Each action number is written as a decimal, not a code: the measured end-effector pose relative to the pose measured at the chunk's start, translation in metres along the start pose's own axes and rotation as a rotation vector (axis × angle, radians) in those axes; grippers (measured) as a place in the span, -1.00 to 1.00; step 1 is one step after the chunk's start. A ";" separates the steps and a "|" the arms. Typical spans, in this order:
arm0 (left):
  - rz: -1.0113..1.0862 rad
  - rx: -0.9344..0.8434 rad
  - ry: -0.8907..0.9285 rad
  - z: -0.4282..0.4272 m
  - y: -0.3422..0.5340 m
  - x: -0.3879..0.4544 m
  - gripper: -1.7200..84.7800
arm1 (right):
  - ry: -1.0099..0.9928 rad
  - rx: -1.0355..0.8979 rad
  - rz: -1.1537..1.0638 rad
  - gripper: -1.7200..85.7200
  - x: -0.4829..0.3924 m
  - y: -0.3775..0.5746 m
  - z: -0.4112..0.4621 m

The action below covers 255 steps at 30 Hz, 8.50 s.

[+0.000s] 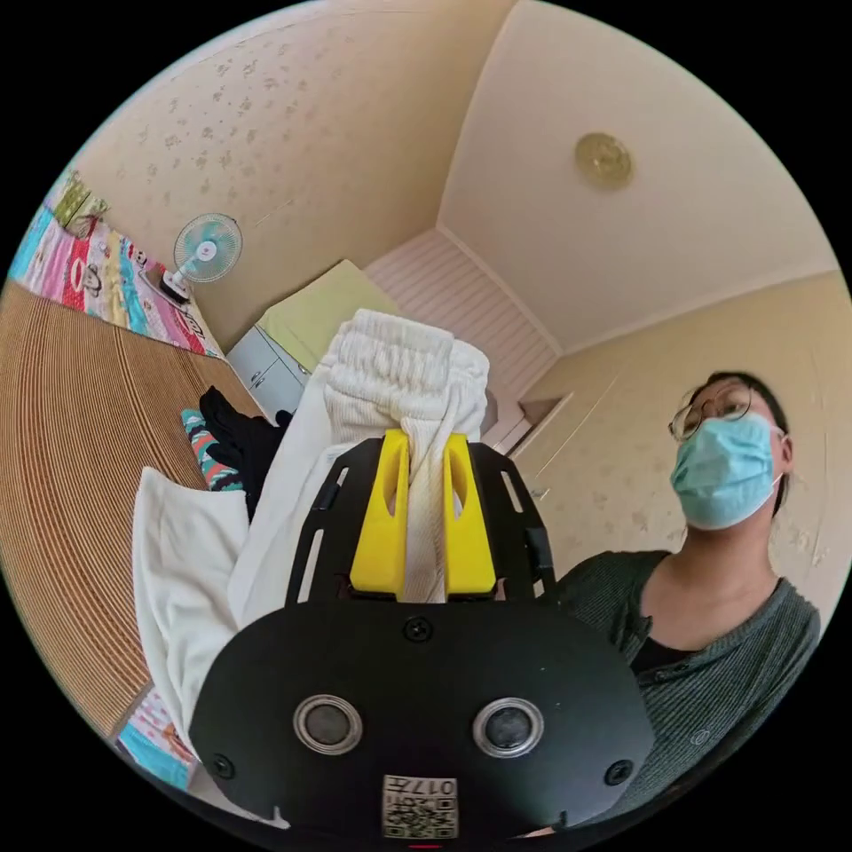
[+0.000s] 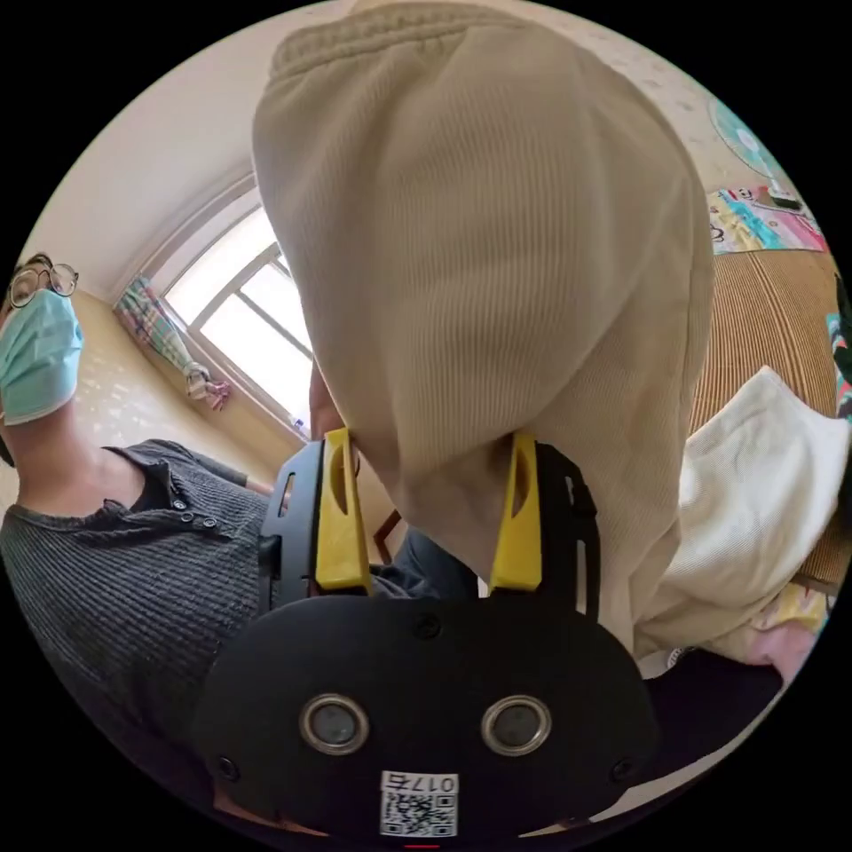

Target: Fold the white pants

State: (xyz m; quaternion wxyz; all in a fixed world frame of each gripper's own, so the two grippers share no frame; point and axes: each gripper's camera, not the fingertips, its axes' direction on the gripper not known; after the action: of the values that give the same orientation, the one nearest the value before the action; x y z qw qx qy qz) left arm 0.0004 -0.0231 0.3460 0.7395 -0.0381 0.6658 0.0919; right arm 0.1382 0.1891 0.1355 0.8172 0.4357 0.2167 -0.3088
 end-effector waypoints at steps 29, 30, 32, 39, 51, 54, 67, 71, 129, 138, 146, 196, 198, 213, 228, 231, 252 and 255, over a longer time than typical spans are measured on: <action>0.335 0.473 -0.029 -0.291 0.039 0.129 -0.92 | 0.215 0.611 -0.838 -0.91 -0.161 -0.251 -0.087; 0.342 0.478 -0.073 -0.297 0.037 0.133 -0.92 | 0.157 0.471 -0.873 -0.90 -0.159 -0.309 -0.061; 0.252 0.575 -0.253 -0.329 0.029 0.136 -0.92 | 0.189 0.223 -0.743 -0.88 -0.141 -0.411 0.007; -0.273 1.121 -0.903 -0.471 0.130 0.087 -0.85 | 0.258 -0.213 -0.315 -0.74 -0.004 -0.457 0.237; -0.705 0.865 -0.925 -0.467 0.314 0.053 -0.79 | 0.428 -0.567 0.101 -0.55 0.232 0.030 0.315; -0.706 0.879 -0.879 -0.472 0.314 0.060 -0.80 | 0.540 -0.947 0.296 -0.90 0.266 0.013 0.302; -0.578 0.674 -0.674 -0.418 0.243 0.031 -0.86 | 0.652 -1.107 0.012 -0.49 0.211 0.006 0.372; -0.653 0.793 -0.473 -0.431 0.266 0.036 -0.89 | 1.131 -1.260 -0.343 -0.84 0.189 0.071 0.398; -0.619 0.445 -0.773 -0.435 0.131 -0.016 -0.94 | 0.369 0.319 0.471 -0.88 0.132 0.099 -0.286; -0.890 0.615 -0.983 -0.435 0.244 0.018 -0.63 | 0.605 0.397 0.715 -0.89 0.092 0.206 -0.361; -0.908 0.665 -1.006 -0.487 0.240 0.004 -0.85 | 0.330 0.585 0.745 -0.93 0.119 0.242 -0.388; -0.623 0.286 -1.135 -0.389 0.097 -0.066 -0.70 | 0.976 -0.261 0.409 -0.79 0.279 -0.095 -0.148; -0.586 0.183 -1.263 -0.389 0.058 -0.087 -0.67 | 0.943 -0.289 0.323 -0.74 0.287 -0.117 -0.117; -0.350 0.226 -1.109 -0.461 -0.009 -0.157 -0.87 | 0.799 -0.136 0.321 -0.94 0.338 -0.129 -0.108; -0.442 0.355 -1.316 -0.522 0.021 -0.286 -0.77 | 0.791 -0.698 -0.035 -0.76 0.367 -0.069 0.031; -0.473 0.381 -1.251 -0.536 0.026 -0.288 -0.80 | 0.774 -0.718 -0.041 -0.87 0.346 -0.086 0.021; -0.187 0.231 -1.399 -0.524 0.068 -0.081 -0.65 | 0.484 -0.189 0.157 -0.74 0.221 -0.006 -0.149; -0.164 0.216 -1.570 -0.498 0.126 0.006 -0.67 | 0.120 -0.359 0.215 -0.76 0.175 0.082 -0.148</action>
State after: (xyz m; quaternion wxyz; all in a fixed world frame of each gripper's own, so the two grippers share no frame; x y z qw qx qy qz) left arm -0.5092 0.0120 0.2930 0.9965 0.0607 -0.0493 -0.0279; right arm 0.3082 0.2945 -0.0040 0.8956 0.3214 0.2689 -0.1496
